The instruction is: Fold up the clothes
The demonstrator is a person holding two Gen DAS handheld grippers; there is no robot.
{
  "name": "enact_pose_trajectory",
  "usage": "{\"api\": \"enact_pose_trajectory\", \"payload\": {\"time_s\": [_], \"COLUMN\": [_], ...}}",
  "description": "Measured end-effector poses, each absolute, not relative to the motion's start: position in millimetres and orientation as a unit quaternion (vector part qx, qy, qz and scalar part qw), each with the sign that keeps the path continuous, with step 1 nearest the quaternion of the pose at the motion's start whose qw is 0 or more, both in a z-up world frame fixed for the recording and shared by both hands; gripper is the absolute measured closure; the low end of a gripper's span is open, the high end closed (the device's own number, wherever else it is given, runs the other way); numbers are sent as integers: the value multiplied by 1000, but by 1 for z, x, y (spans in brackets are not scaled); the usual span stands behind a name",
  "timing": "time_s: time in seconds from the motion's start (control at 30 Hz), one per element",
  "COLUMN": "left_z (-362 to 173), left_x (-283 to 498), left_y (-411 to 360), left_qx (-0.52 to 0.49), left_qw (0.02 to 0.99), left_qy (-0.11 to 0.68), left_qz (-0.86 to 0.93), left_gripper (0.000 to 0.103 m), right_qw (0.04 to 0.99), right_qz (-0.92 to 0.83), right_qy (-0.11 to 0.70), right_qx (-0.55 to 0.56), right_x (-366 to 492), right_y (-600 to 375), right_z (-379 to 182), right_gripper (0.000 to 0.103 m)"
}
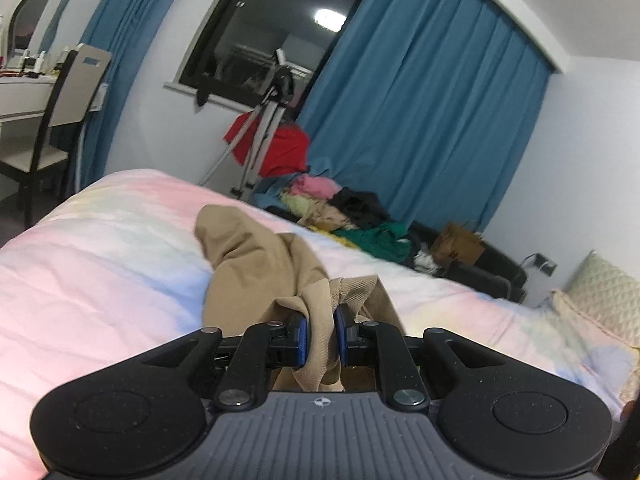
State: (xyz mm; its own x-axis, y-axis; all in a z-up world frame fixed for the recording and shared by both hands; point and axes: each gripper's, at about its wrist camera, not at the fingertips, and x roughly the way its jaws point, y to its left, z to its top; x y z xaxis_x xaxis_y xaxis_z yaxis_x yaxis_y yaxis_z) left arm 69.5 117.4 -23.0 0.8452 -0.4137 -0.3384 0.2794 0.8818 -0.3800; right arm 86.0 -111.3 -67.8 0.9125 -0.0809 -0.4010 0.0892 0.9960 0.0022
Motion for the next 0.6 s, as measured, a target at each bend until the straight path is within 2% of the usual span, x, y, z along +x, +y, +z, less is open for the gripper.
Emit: {"api": "enact_pose_trajectory", "payload": {"time_s": [0.07, 0.13, 0.23, 0.33, 0.43, 0.53, 0.6], "left_z": [-25, -27, -32, -35, -30, -20, -13], "left_x": [73, 76, 78, 69, 49, 30, 20], "left_y": [117, 115, 116, 124, 133, 135, 129], "left_qx": [-139, -102, -46, -39, -55, -60, -55], "left_qw": [949, 951, 948, 943, 948, 962, 970], "left_qy": [230, 254, 289, 310, 296, 249, 217], "left_qz": [-166, -142, -123, -114, -106, -97, -95], "left_gripper": [84, 75, 66, 55, 47, 38, 35], "right_qw": [982, 984, 983, 979, 968, 966, 964], "right_qz": [-13, 15, 43, 69, 76, 86, 97], "right_qy": [187, 171, 155, 142, 159, 165, 163], "right_qx": [23, 39, 83, 128, 176, 180, 187], "right_x": [91, 95, 95, 96, 101, 99, 98], "right_y": [-122, -133, -145, -156, -165, -164, -164], "right_z": [-56, -46, -54, -61, -73, -76, -76], "right_gripper": [93, 93, 93, 93, 93, 93, 93]}}
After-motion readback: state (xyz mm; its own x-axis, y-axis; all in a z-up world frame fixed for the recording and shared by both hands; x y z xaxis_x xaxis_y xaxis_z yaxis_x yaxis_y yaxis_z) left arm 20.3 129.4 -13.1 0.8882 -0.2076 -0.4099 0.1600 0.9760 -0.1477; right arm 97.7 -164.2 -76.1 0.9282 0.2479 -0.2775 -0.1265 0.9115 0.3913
